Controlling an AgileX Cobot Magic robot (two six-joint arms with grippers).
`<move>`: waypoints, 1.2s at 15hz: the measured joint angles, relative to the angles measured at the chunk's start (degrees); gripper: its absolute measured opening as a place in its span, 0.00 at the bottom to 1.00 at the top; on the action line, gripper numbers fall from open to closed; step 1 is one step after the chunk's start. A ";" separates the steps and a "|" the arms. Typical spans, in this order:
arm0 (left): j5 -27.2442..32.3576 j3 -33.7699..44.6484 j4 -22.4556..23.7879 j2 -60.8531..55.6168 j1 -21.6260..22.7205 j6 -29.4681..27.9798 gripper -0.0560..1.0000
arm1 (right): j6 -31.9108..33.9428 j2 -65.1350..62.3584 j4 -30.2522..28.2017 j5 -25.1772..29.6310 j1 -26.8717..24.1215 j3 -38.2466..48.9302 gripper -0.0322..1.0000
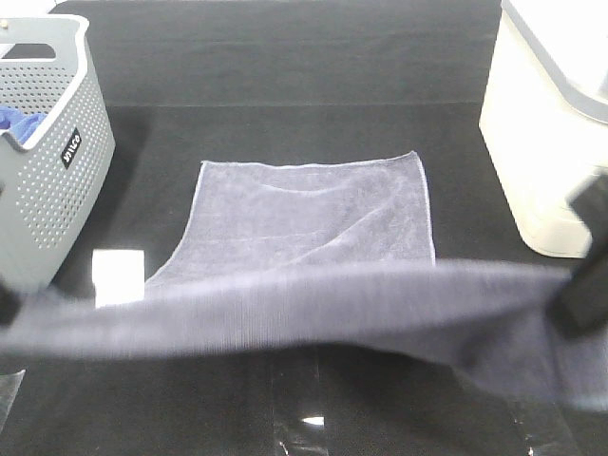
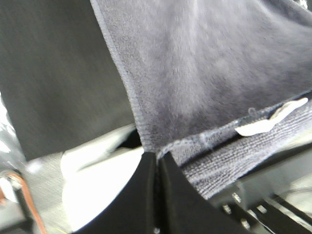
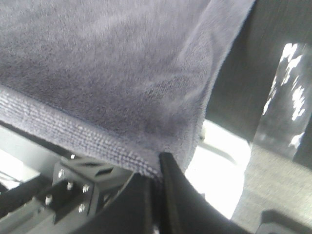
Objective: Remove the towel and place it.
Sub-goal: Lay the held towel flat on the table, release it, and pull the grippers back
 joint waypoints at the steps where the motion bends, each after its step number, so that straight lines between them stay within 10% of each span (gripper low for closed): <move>1: -0.11 3.61 -1.72 -2.01 0.00 -0.29 0.05 | 0.00 -1.83 1.20 0.00 0.00 2.41 0.03; 18: -3.15 25.55 -12.09 -6.25 0.00 -0.57 0.05 | 0.00 -3.72 8.42 0.34 0.00 19.37 0.03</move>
